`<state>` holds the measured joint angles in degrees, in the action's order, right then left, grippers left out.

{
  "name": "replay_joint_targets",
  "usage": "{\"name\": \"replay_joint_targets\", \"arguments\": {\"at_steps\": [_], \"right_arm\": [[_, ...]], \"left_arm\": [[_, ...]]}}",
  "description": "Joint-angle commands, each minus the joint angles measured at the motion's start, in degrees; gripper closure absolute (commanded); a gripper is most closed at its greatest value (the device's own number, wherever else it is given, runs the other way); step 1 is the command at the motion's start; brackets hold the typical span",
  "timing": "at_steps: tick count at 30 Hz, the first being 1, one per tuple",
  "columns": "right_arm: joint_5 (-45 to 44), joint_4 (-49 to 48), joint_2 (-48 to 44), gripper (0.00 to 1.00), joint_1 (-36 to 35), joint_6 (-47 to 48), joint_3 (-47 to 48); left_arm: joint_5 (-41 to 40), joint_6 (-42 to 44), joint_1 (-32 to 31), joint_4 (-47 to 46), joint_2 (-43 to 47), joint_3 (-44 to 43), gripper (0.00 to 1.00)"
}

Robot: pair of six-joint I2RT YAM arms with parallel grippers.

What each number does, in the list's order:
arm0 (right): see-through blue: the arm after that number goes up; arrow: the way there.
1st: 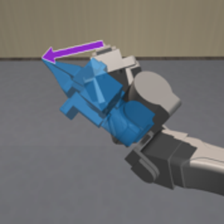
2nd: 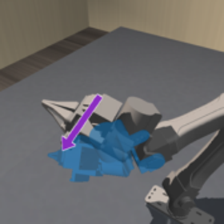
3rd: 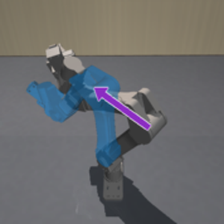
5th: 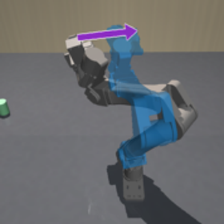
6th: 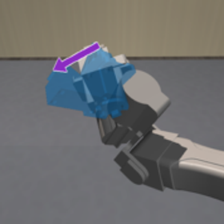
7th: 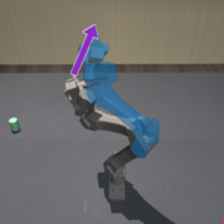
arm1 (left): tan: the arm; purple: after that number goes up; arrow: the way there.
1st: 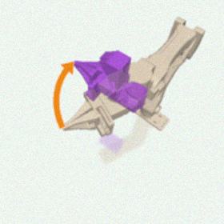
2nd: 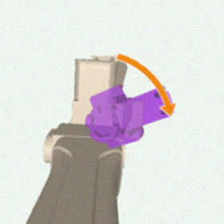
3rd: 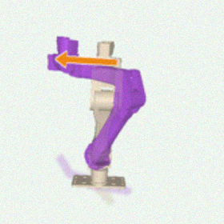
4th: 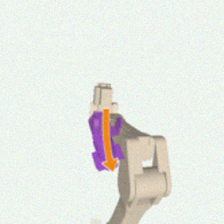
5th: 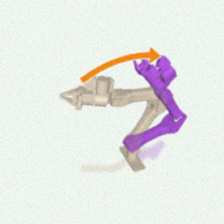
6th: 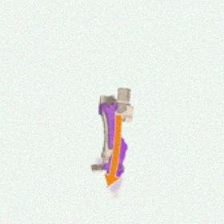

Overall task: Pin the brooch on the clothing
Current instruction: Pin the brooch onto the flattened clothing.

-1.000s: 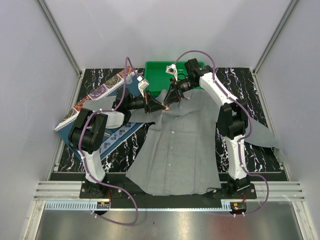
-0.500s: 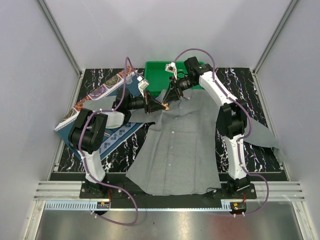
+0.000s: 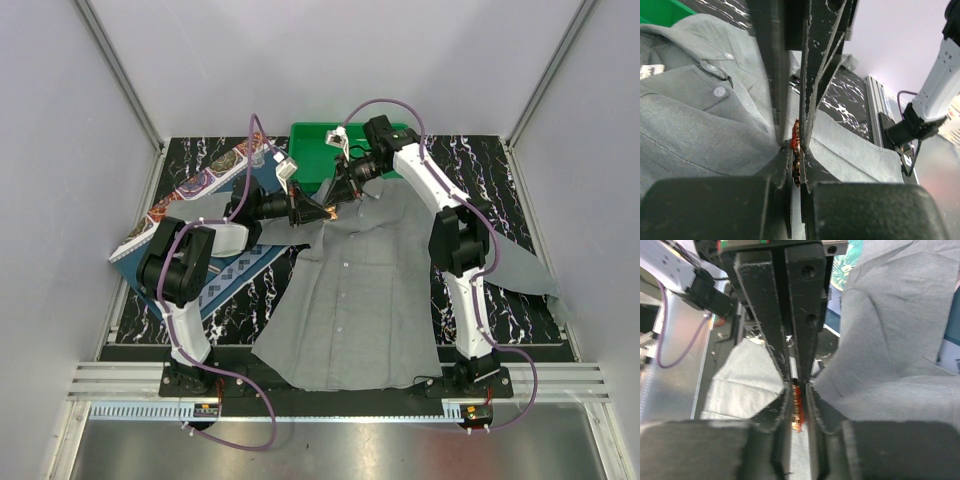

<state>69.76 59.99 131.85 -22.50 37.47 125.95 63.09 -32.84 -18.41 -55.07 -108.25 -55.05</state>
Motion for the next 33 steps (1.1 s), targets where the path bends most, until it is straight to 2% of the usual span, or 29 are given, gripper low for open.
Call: {"name": "replay_joint_targets", "arguments": {"at_steps": [1, 2, 3, 10, 15, 25, 33], "right_arm": [[0.2, 0.92, 1.3, 0.94, -0.7, -0.64, 3.6], [0.47, 1.01, 1.48, 0.99, -0.7, -0.73, 3.86], [0.29, 1.1, 1.48, 1.0, -0.7, -0.91, 4.12], [0.03, 1.45, 1.39, 1.0, -0.96, -1.44, 3.86], [0.82, 1.36, 0.6, 1.0, -1.05, -1.0, 2.46], [1.88, 1.28, -0.46, 1.0, -1.05, -0.38, 0.7], [1.43, 0.92, -0.72, 1.0, -1.05, -0.65, 0.44]], "left_arm": [[1.42, 1.29, -0.04, -3.29, 0.58, -0.76, 1.0], [1.6, 1.37, -0.04, -3.29, 0.58, -0.76, 1.0], [1.68, 1.55, -0.04, -3.2, 0.58, -0.68, 1.0], [1.25, 1.55, -0.57, -1.97, 0.23, -1.55, 0.87], [1.07, 1.2, -1.1, -0.65, -0.21, -2.08, 0.85], [-0.07, -4.25, -1.27, -4.35, -2.67, -2.96, 0.82], [-2.44, -4.25, -1.98, -3.2, -2.41, -2.0, 0.78]]}}
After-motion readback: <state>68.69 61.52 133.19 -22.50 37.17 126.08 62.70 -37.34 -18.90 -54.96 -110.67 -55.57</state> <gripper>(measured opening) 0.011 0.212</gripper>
